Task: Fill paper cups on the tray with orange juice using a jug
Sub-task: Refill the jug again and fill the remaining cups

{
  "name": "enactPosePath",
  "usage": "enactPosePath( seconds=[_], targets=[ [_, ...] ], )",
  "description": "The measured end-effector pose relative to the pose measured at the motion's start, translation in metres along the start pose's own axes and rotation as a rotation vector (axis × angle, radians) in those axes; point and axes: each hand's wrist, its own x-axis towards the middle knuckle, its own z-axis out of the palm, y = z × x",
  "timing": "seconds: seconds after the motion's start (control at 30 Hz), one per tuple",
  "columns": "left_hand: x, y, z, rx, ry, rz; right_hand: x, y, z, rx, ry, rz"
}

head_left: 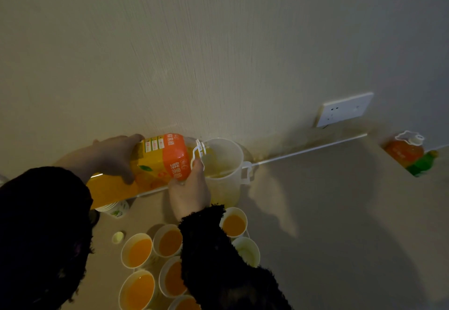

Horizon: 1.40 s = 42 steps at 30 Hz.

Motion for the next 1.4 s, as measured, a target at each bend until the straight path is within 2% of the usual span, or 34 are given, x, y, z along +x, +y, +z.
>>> enactPosePath(
  seconds=[0.63, 1.4],
  targets=[
    [0.0042, -0.0016, 0.0012, 0.031, -0.003, -0.017, 0.0057, 0.0026, 0.0022, 0.156, -0.017, -0.019],
    [0.0053, -0.0016, 0.0001, 0.004, -0.001, -0.010, 0.0093, 0.0041, 0.0050, 0.204, 0.013, -0.050]
  ],
)
